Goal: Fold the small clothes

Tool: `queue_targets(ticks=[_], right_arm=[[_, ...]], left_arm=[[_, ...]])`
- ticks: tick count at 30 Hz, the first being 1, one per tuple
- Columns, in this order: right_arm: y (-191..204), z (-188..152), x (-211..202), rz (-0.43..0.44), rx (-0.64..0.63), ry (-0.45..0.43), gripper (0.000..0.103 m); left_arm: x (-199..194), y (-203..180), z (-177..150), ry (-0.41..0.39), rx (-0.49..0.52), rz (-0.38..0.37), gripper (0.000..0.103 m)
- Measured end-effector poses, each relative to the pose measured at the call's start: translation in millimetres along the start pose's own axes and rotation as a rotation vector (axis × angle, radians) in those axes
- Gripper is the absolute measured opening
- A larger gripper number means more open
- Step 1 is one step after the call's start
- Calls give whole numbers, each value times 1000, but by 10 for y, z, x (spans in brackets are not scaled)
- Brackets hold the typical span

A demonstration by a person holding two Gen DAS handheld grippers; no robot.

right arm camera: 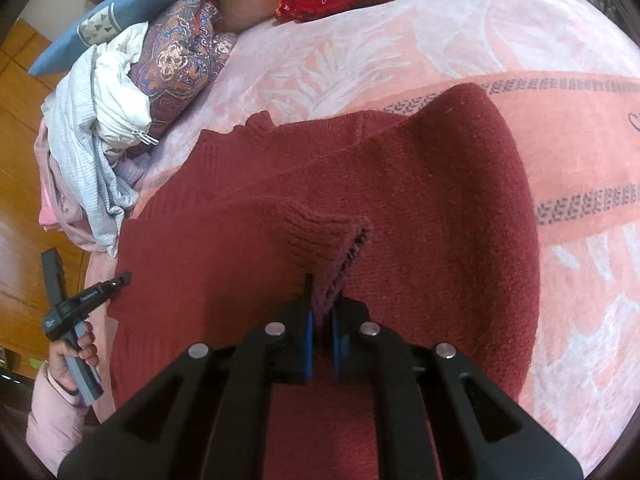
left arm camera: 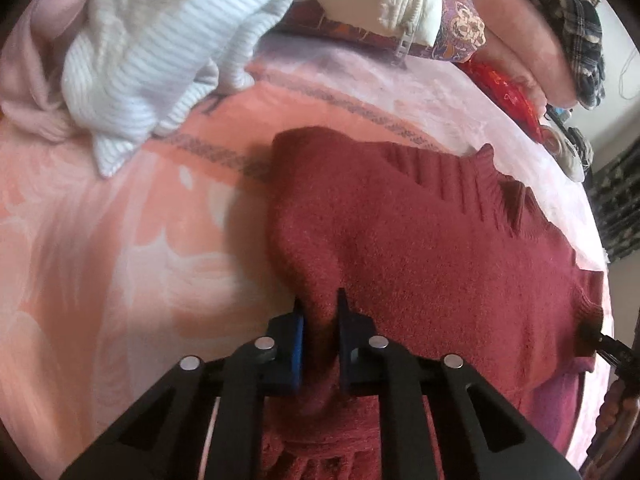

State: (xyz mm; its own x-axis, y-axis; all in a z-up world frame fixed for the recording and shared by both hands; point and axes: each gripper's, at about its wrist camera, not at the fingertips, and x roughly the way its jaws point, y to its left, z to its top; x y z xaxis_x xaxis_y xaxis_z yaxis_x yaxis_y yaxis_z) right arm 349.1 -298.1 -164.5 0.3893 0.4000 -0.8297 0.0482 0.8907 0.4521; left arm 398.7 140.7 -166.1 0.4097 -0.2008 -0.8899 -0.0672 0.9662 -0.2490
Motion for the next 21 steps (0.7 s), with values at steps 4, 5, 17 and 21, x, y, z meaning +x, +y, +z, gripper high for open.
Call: queue_targets(ticks=[4,5,17,21], right_arm=[[-52,-19,144,-52,2,23,7],[-79,-26,167,-50,21,21,7],[12,-798,-752,-36,-65,-24,49],[-32,-1458,-1084,-86,-117,7,50]], left_arm=[[35,98,-27,-5,-14,-15,13],[52,78,-41,-9,-3,-2,13],[-706,345,-793,4,70,-45,76],[-933,654,-1424,60,59,-29,77]])
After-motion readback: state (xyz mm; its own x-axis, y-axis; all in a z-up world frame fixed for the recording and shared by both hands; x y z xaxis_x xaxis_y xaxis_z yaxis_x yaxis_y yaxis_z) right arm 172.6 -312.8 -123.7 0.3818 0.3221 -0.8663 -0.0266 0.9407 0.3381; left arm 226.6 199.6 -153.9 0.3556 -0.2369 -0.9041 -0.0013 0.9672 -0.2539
